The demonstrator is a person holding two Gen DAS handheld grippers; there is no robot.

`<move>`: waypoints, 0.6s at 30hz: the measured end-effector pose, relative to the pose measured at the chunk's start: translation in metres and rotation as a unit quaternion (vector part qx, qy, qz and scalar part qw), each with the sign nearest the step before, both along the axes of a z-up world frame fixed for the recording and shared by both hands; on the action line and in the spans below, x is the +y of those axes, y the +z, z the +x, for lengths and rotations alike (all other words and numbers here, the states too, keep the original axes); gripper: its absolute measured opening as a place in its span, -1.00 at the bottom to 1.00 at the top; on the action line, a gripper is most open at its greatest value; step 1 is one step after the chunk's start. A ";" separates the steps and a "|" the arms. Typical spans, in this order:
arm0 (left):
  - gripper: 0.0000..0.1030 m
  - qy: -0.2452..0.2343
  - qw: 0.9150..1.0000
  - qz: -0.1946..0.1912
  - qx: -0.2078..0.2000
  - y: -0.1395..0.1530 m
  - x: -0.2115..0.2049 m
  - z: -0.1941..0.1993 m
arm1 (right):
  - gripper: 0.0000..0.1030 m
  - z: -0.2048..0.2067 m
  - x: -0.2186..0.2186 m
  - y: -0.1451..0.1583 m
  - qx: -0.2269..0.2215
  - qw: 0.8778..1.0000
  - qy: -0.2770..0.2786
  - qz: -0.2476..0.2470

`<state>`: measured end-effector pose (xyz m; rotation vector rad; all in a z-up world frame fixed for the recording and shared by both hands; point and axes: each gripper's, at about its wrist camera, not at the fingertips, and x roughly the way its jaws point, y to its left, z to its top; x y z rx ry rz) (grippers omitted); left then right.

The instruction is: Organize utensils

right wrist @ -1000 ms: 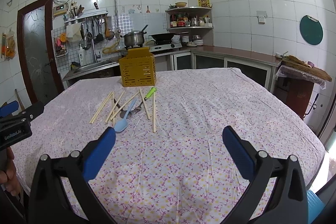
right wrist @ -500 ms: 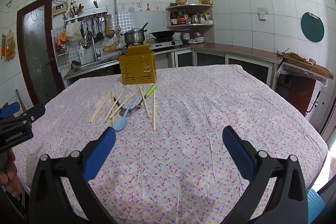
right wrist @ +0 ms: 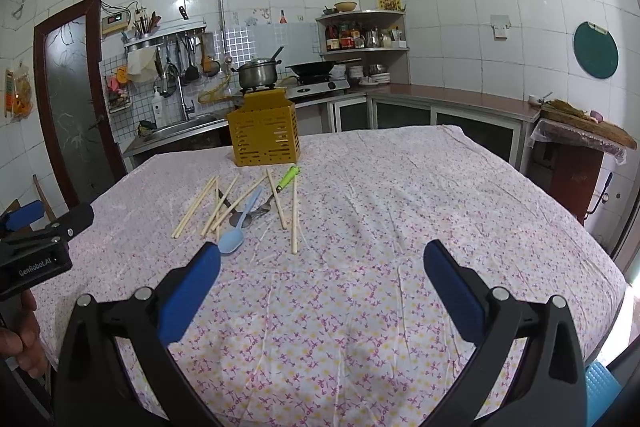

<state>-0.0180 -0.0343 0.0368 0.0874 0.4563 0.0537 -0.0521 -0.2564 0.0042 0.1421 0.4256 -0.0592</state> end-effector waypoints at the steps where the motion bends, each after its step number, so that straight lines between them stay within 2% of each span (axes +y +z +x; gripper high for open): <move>1: 0.91 0.001 1.000 -0.001 0.000 0.000 0.001 0.000 | 0.92 0.001 0.001 0.001 -0.002 1.000 0.001 -0.001; 9: 0.91 0.004 1.000 -0.005 0.005 -0.004 0.009 0.004 | 0.92 0.002 0.012 -0.002 0.006 1.000 0.006 -0.009; 18: 0.91 -0.009 1.000 -0.019 -0.001 -0.003 0.005 0.012 | 0.92 0.002 0.005 0.001 0.009 1.000 -0.017 -0.016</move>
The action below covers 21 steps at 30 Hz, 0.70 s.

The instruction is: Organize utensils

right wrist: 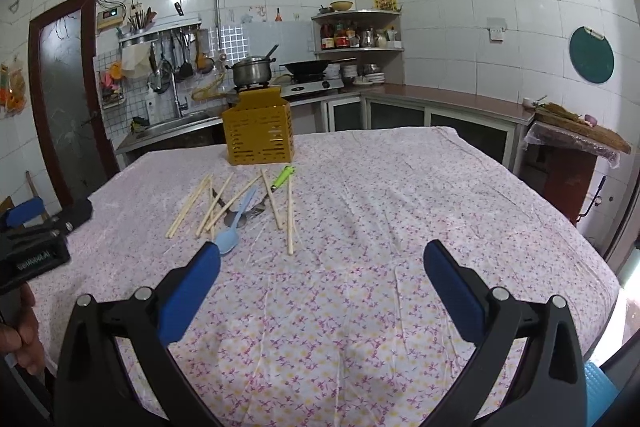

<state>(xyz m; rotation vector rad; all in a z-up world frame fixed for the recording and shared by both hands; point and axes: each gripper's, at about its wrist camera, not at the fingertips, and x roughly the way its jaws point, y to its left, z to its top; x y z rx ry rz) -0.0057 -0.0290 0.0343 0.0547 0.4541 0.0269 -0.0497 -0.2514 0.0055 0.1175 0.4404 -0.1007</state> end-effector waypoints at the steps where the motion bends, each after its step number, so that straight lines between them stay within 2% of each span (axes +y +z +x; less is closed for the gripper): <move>1: 0.91 0.001 1.000 -0.005 0.000 0.000 0.001 0.002 | 0.92 0.002 0.000 0.000 0.002 1.000 0.001 -0.005; 6: 0.91 0.015 0.999 -0.029 -0.013 0.005 0.019 0.016 | 0.92 0.019 -0.011 0.003 0.018 0.999 -0.009 -0.028; 12: 0.91 0.031 0.998 -0.051 -0.021 0.013 0.050 0.041 | 0.92 0.047 -0.032 0.018 0.026 0.999 -0.023 -0.015; 15: 0.91 0.027 0.998 -0.053 -0.017 0.014 0.057 0.064 | 0.92 0.076 -0.038 0.019 0.038 0.999 0.001 0.015; 17: 0.91 0.022 0.999 -0.049 -0.002 0.013 0.061 0.088 | 0.92 0.102 -0.036 0.018 0.053 0.998 0.016 0.013; 21: 0.91 0.019 0.995 -0.067 0.076 -0.002 0.075 0.165 | 0.92 0.160 -0.023 0.020 0.079 0.997 0.015 -0.021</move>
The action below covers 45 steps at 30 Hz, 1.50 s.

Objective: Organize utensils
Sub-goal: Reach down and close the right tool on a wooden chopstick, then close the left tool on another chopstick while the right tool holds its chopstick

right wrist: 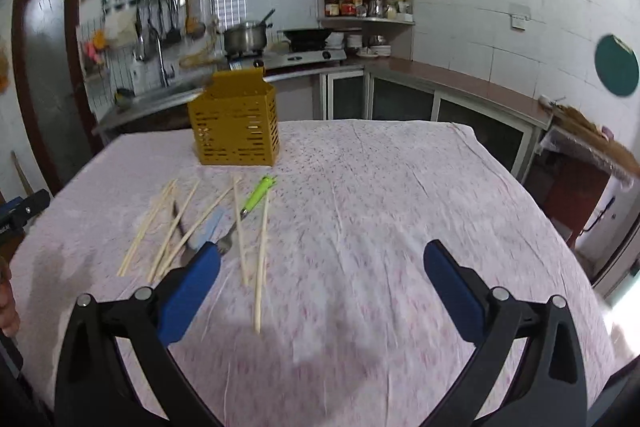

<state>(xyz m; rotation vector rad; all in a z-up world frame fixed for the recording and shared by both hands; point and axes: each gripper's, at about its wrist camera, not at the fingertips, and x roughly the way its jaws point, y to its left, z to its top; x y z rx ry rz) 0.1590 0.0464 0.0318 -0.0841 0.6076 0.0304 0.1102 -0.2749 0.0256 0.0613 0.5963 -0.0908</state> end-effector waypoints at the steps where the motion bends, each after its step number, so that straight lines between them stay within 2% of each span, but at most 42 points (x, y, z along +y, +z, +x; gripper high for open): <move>1: 0.90 -0.002 1.000 0.006 0.009 -0.004 0.001 0.012 | 0.92 0.016 0.003 0.000 0.009 1.000 0.000 -0.006; 3: 0.90 -0.005 1.000 0.019 0.017 -0.010 0.002 0.040 | 0.92 0.040 0.009 0.001 0.027 1.000 0.001 -0.013; 8: 0.90 -0.023 0.998 0.018 0.051 -0.025 0.002 0.087 | 0.87 0.088 0.018 -0.007 0.060 0.998 0.005 -0.016; 12: 0.90 -0.039 0.994 0.002 0.101 -0.045 0.003 0.131 | 0.58 0.128 0.026 -0.025 0.106 0.994 0.017 -0.005; 14: 0.90 -0.040 0.992 0.014 0.115 -0.051 -0.002 0.146 | 0.42 0.150 0.028 -0.036 0.130 0.991 0.016 -0.001; 15: 0.90 -0.042 0.992 0.021 0.114 -0.052 -0.004 0.157 | 0.28 0.158 0.030 -0.040 0.136 0.990 0.019 0.000; 17: 0.90 -0.041 0.991 0.033 0.120 -0.055 -0.008 0.174 | 0.25 0.174 0.035 -0.048 0.149 0.988 0.024 -0.005; 19: 0.90 -0.043 0.990 0.026 0.128 -0.059 -0.010 0.185 | 0.05 0.187 0.039 -0.059 0.166 0.986 0.032 -0.004; 23: 0.87 -0.051 0.987 0.017 0.150 -0.069 -0.011 0.202 | -0.06 0.215 0.054 -0.081 0.191 0.980 0.047 -0.015; 28: 0.79 -0.060 0.984 0.019 0.167 -0.078 -0.013 0.212 | -0.29 0.232 0.056 -0.101 0.222 0.973 0.051 -0.023; 34: 0.79 -0.076 0.981 0.011 0.179 -0.080 -0.022 0.218 | -0.51 0.241 0.058 -0.109 0.236 0.969 0.066 -0.019; 35: 0.79 -0.076 0.981 0.018 0.180 -0.080 -0.026 0.220 | -0.57 0.242 0.059 -0.109 0.236 0.969 0.068 -0.022; 37: 0.79 -0.076 0.980 0.027 0.184 -0.082 -0.030 0.225 | -0.87 0.243 0.059 -0.108 0.237 0.969 0.069 -0.024; 45: 0.56 -0.045 0.977 0.039 0.206 -0.086 -0.028 0.245 | -0.90 0.242 0.056 -0.108 0.232 0.970 0.073 -0.017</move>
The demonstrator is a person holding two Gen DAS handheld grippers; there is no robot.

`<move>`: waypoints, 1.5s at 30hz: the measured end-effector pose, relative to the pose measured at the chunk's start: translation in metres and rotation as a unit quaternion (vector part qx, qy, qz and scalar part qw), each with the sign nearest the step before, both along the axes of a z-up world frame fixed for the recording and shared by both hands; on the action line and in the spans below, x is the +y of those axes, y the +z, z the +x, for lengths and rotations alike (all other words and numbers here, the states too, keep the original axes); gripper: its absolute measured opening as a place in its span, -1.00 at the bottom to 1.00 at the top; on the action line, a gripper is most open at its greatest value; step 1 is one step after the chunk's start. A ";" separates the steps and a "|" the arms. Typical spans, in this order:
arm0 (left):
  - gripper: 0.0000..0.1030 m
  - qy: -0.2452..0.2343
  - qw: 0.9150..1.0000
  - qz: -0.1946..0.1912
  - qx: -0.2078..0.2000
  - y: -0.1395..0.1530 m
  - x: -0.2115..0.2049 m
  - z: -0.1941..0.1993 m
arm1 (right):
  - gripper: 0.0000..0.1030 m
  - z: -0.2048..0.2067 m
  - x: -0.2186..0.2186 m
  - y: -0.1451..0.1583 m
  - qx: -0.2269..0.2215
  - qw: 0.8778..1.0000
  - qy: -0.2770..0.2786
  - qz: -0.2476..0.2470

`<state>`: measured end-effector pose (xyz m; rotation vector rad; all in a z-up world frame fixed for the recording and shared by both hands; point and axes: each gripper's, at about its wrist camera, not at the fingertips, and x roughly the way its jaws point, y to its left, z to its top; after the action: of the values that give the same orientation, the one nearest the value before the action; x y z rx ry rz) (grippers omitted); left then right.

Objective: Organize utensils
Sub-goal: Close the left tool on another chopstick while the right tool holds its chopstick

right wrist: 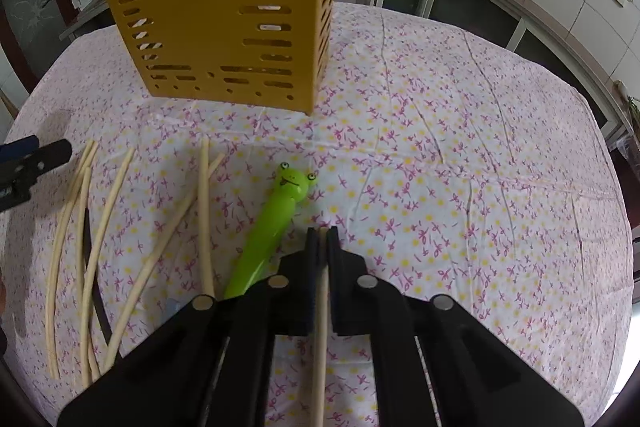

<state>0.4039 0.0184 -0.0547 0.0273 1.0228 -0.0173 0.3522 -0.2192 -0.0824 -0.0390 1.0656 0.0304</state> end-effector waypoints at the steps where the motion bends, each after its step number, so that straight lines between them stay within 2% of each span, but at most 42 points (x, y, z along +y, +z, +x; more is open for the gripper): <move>1: 0.51 -0.002 1.000 -0.001 0.005 -0.002 -0.001 0.003 | -0.90 -0.001 -0.001 0.000 -0.001 1.000 0.000 0.003; 5: 0.44 -0.005 1.000 0.007 0.018 -0.009 -0.007 0.011 | -0.90 0.003 -0.006 -0.001 -0.002 1.000 0.001 0.012; 7: 0.32 -0.001 1.000 0.009 0.027 -0.016 -0.008 0.013 | -0.90 0.007 -0.010 -0.003 -0.002 1.000 0.003 0.015; 11: 0.28 -0.004 0.999 0.018 0.032 -0.022 -0.014 0.015 | -0.90 0.009 -0.015 -0.004 -0.001 1.000 0.005 0.021; 20: -0.34 -0.014 0.999 0.023 0.033 -0.019 -0.036 0.020 | -0.90 0.011 -0.016 -0.004 -0.002 1.000 0.004 0.023; 22: -0.53 -0.016 0.999 0.022 0.034 -0.018 -0.039 0.020 | -0.90 0.010 -0.016 -0.004 -0.001 1.000 0.004 0.024; 24: -0.63 -0.023 0.999 0.029 0.030 -0.019 -0.042 0.018 | -0.90 0.011 -0.017 -0.004 0.000 1.000 0.004 0.026; 27: -0.91 -0.018 0.999 0.023 0.031 -0.017 -0.039 0.016 | -0.90 0.011 -0.018 -0.004 0.002 1.000 0.005 0.029; 36: -0.94 -0.022 0.999 -0.028 0.008 0.007 -0.016 -0.001 | -0.90 0.004 -0.026 0.008 -0.009 0.999 0.001 0.039; 38: -0.94 -0.020 0.999 -0.026 0.004 0.010 -0.013 -0.003 | -0.90 0.002 -0.026 0.010 -0.011 0.999 0.001 0.040; 39: -1.00 -0.018 1.000 -0.024 0.004 0.011 -0.011 -0.003 | -0.90 0.001 -0.027 0.011 -0.013 0.999 0.000 0.041; 45: -1.00 -0.017 0.999 -0.028 0.004 0.012 -0.001 -0.006 | -0.90 0.001 -0.030 0.015 -0.015 0.999 -0.002 0.044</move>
<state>0.3977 0.0170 -0.0422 -0.0064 1.0286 -0.0764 0.3527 -0.2488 -0.0673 0.0425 1.0325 0.0740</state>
